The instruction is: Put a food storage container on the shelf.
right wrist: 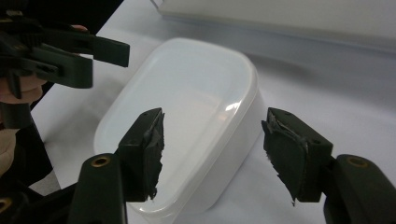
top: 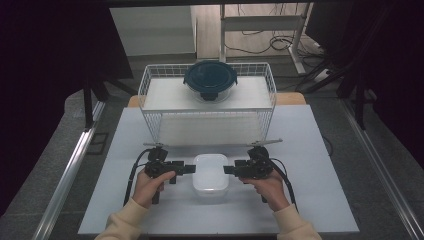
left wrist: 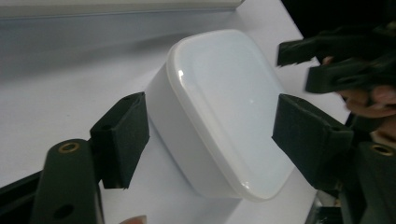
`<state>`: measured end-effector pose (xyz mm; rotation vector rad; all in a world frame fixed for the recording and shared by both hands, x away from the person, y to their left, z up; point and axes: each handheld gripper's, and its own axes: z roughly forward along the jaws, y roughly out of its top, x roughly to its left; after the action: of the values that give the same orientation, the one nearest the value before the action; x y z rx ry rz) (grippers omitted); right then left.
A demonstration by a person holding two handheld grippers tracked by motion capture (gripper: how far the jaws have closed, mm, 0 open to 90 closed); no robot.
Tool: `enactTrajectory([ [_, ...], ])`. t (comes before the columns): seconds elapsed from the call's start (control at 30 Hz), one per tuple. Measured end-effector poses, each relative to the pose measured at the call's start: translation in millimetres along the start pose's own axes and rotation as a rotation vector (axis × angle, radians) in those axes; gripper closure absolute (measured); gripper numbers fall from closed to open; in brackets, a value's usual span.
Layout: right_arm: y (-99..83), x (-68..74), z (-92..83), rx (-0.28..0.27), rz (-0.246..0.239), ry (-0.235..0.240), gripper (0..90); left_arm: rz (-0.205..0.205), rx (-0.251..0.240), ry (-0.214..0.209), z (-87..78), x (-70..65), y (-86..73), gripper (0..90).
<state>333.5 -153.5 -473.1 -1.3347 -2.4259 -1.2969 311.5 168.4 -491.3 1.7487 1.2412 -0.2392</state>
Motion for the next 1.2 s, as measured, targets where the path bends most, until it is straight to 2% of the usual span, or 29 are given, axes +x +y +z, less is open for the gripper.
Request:
enactTrajectory([
  [0.03,-1.8,-1.8,4.5,0.010,0.010,0.007,39.1,-0.025,-0.003,-0.010,2.0,3.0,-1.4,27.3],
  [0.1,-2.6,-3.0,8.0,0.014,0.026,0.018,39.8,-0.029,0.006,-0.007,2.7,4.8,-2.1,28.2],
  [0.13,-2.9,-3.5,9.3,0.012,0.029,0.020,40.0,-0.059,0.008,-0.026,5.3,8.6,-3.7,28.6],
  [0.2,-3.3,-4.1,11.4,0.015,0.029,0.020,40.4,-0.052,0.031,-0.026,7.0,10.8,-4.1,29.4],
  [0.37,-4.0,-5.9,14.4,0.024,0.041,0.022,41.7,-0.057,0.036,-0.041,10.1,11.1,-4.1,32.5],
  [0.47,-4.6,-6.5,17.6,0.028,0.055,0.041,44.6,-0.066,0.048,-0.044,11.8,12.0,-4.4,41.4],
  [0.63,-6.8,-7.4,20.6,0.026,0.080,0.057,49.6,-0.082,0.059,-0.056,13.9,11.7,-4.8,44.0],
  [0.7,-7.8,-8.8,21.1,0.024,0.100,0.065,51.3,-0.093,0.067,-0.088,16.0,14.1,-5.0,47.8],
  [0.77,-7.9,-10.4,19.5,0.018,0.121,0.078,58.3,-0.103,0.064,-0.104,17.3,13.9,-5.5,55.1],
  [0.8,-7.7,-11.1,18.4,0.015,0.133,0.080,59.9,-0.111,0.038,-0.065,17.8,12.2,-7.2,60.0],
  [0.83,-7.5,-12.1,17.7,0.019,0.148,0.086,61.2,-0.117,0.031,-0.066,17.7,12.5,-7.8,62.8],
  [0.87,-7.7,-13.2,16.6,0.020,0.156,0.092,62.7,-0.134,0.020,-0.074,16.8,12.6,-8.3,64.3],
  [0.93,-8.0,-13.7,15.3,0.017,0.165,0.101,64.4,-0.129,0.016,-0.080,14.5,13.5,-8.4,66.6],
  [0.97,-8.5,-13.6,12.0,0.008,0.176,0.120,67.7,-0.131,0.007,-0.096,11.0,13.0,-8.3,69.7],
  [1.2,-8.6,-8.4,3.6,-0.010,0.155,0.114,72.2,-0.112,-0.005,-0.110,4.7,7.5,-8.6,74.4],
])
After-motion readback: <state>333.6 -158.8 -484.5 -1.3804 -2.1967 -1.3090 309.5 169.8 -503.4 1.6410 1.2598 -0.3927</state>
